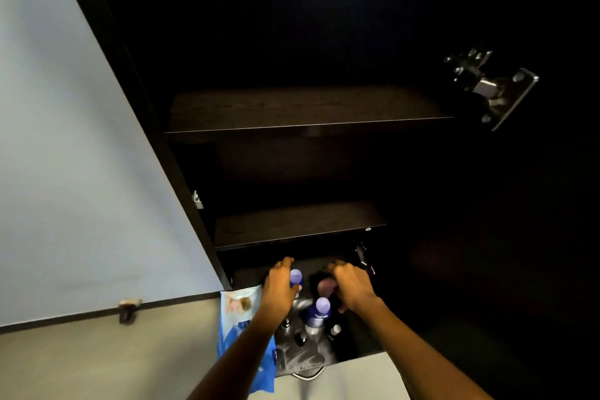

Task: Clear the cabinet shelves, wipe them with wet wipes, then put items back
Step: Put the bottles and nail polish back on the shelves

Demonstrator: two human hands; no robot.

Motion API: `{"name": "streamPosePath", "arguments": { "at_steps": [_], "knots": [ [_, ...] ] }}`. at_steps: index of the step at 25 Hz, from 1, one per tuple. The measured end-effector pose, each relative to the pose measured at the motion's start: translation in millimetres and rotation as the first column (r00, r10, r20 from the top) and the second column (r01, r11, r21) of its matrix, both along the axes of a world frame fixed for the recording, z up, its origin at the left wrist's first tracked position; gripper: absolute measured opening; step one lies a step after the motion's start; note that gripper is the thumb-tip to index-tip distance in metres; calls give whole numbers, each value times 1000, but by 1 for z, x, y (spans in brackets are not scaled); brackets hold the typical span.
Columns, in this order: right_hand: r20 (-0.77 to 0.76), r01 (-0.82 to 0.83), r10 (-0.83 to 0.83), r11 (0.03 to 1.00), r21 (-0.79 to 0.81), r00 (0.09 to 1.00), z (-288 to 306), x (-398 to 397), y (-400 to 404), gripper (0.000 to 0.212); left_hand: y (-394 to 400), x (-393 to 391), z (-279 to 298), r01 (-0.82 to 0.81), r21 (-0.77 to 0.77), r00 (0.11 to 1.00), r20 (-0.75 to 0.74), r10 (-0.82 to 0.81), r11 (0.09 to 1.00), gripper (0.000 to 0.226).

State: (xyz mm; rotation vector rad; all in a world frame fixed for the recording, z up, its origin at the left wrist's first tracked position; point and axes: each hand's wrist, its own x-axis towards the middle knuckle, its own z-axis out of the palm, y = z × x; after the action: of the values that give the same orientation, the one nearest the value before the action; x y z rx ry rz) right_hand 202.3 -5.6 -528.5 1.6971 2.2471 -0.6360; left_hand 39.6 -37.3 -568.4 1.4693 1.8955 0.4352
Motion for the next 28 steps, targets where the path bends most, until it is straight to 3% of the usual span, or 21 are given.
{"name": "streamPosePath", "arguments": {
  "at_steps": [2,5,9,12,15,18,21,28],
  "knots": [
    [40,-19,21,998,-64,999,-8,-5,8,49,8,-1,-6,72,-2,996,-51,-72,997,33],
    [47,54,-48,990,-132,998,-13,-15,12,17,11,-6,-12,134,32,991,-30,-133,990,20],
    [-34,173,-177,980,-94,984,-10,-15,7,12,6,-13,4,193,128,981,-27,-191,973,25],
    [-215,291,-278,956,31,936,7,-3,-2,27,-3,-18,29,224,270,974,-19,-227,936,36],
    [-244,263,-212,944,198,946,36,7,-11,46,-15,-22,62,248,422,962,-5,-271,872,43],
    [-337,292,-197,920,261,921,74,13,-35,54,-37,-18,102,204,507,962,54,-266,837,45],
    [-451,319,-162,900,297,877,120,19,-62,51,-63,-9,147,138,569,968,95,-232,811,41],
    [-665,316,136,799,512,734,254,44,-108,37,-121,18,282,99,740,976,59,-210,665,34]
  ]
}}
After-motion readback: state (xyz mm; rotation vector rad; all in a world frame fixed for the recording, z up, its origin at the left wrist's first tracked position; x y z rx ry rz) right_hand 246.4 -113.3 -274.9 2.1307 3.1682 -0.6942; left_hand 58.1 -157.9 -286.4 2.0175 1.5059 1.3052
